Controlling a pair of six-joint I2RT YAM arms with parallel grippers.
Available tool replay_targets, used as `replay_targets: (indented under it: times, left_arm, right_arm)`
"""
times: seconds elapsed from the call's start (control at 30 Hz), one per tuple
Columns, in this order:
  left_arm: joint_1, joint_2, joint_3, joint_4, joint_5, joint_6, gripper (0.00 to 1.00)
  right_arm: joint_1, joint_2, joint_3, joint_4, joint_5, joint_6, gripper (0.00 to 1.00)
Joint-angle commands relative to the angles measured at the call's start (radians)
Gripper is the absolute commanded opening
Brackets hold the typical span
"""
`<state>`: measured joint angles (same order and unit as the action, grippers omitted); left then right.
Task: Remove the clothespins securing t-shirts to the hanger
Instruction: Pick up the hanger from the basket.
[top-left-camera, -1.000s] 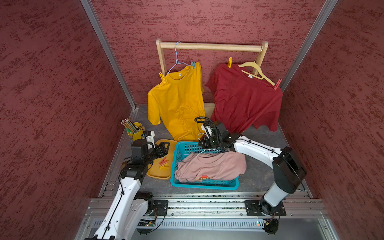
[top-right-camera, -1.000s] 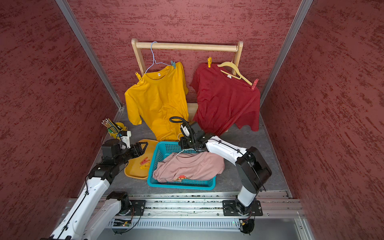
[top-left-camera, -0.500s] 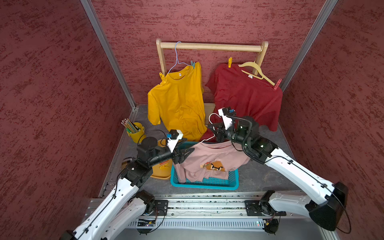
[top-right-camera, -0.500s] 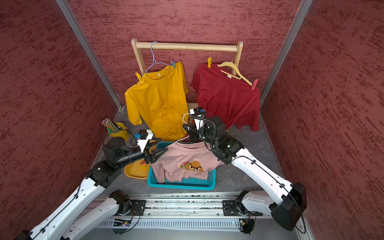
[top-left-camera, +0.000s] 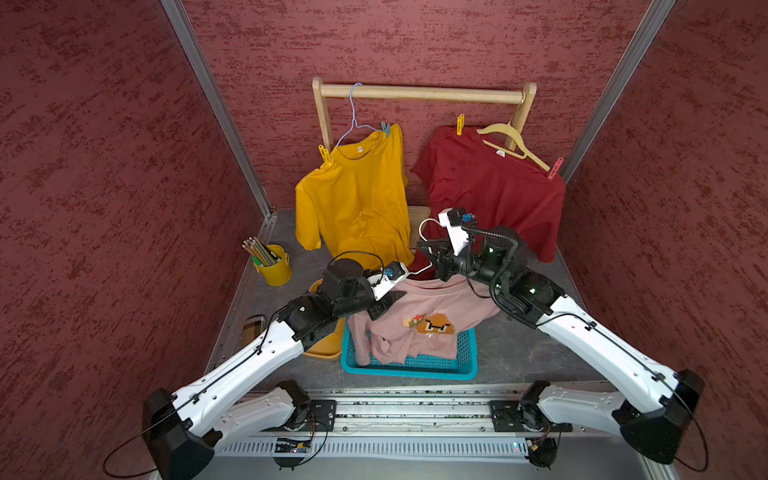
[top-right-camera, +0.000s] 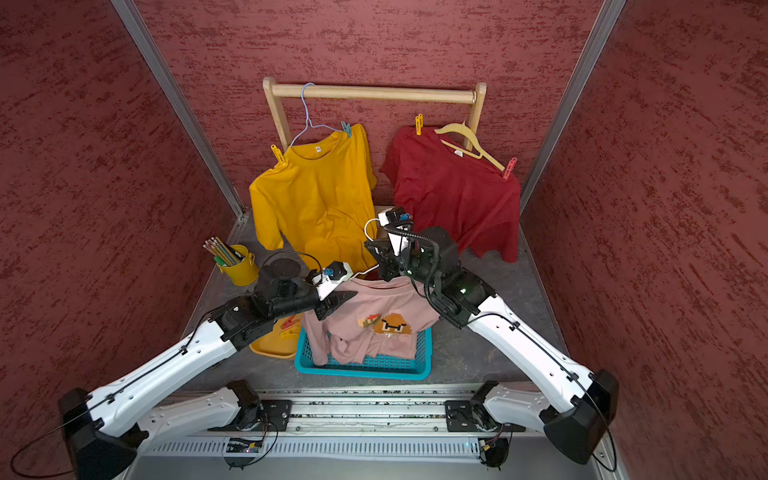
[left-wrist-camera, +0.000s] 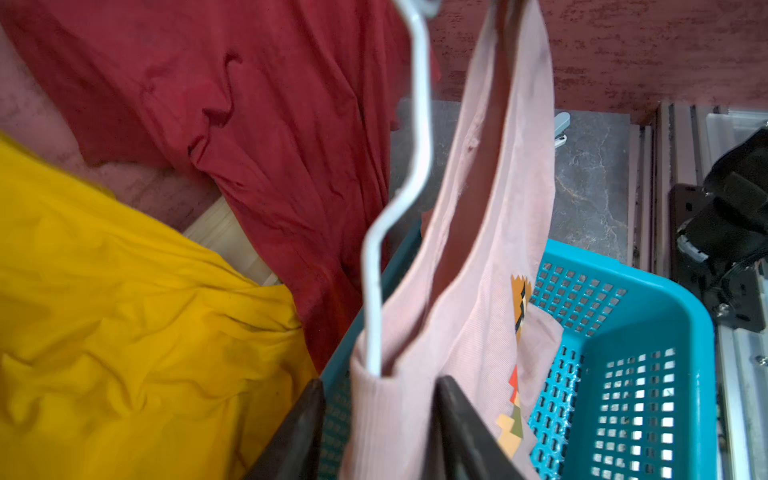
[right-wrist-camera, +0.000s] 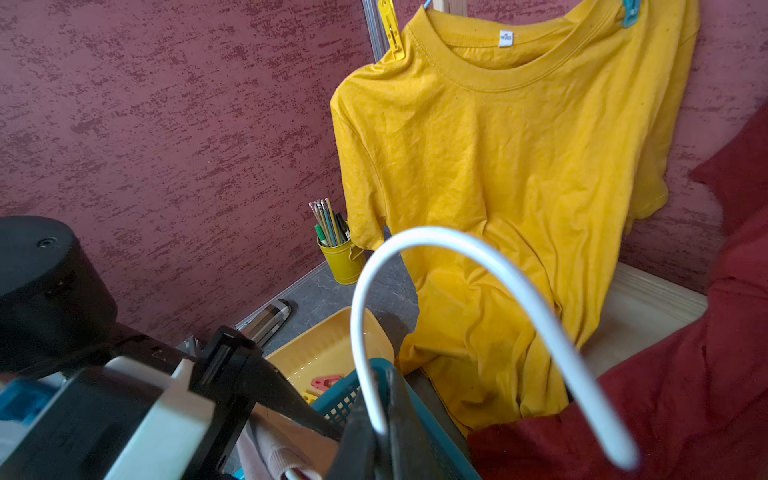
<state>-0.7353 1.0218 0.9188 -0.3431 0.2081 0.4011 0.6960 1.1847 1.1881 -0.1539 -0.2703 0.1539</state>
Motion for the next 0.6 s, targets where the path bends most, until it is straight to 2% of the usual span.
replay_targets:
  times: [0.0, 0.03, 0.07, 0.1, 0.13, 0.2, 0.27, 0.4, 0.57]
  left_arm:
    - [0.000, -0.028, 0.014, -0.007, 0.029, 0.035, 0.09]
    - [0.003, -0.043, 0.007, -0.004, 0.054, 0.043, 0.00]
    - [0.010, -0.058, 0.000, -0.001, 0.072, 0.049, 0.00]
    - [0.022, -0.077, -0.009, -0.002, 0.096, 0.056, 0.00]
    - [0.036, -0.093, -0.015, -0.006, 0.124, 0.061, 0.00]
    - [0.089, -0.127, -0.022, -0.015, 0.197, 0.059, 0.00]
    - [0.148, -0.154, -0.023, -0.037, 0.272, 0.056, 0.00]
    - [0.245, -0.198, -0.025, -0.072, 0.370, 0.050, 0.00]
    - [0.307, -0.243, -0.049, -0.095, 0.465, 0.069, 0.00]
  right_arm:
    - [0.006, -0.056, 0.008, 0.036, -0.045, -0.048, 0.00]
    - [0.006, -0.068, 0.002, 0.023, -0.050, -0.062, 0.00]
    - [0.007, -0.079, -0.001, 0.009, -0.045, -0.074, 0.00]
    - [0.007, -0.094, 0.002, -0.012, -0.035, -0.091, 0.05]
    - [0.007, -0.107, 0.008, -0.038, -0.015, -0.107, 0.12]
    - [0.007, -0.126, 0.056, -0.136, 0.083, -0.155, 0.43]
    - [0.007, -0.128, 0.143, -0.291, 0.186, -0.226, 0.58]
    - [0.006, -0.153, 0.277, -0.525, 0.369, -0.348, 0.71]
    - [0.006, -0.226, 0.245, -0.654, 0.437, -0.462, 0.76]
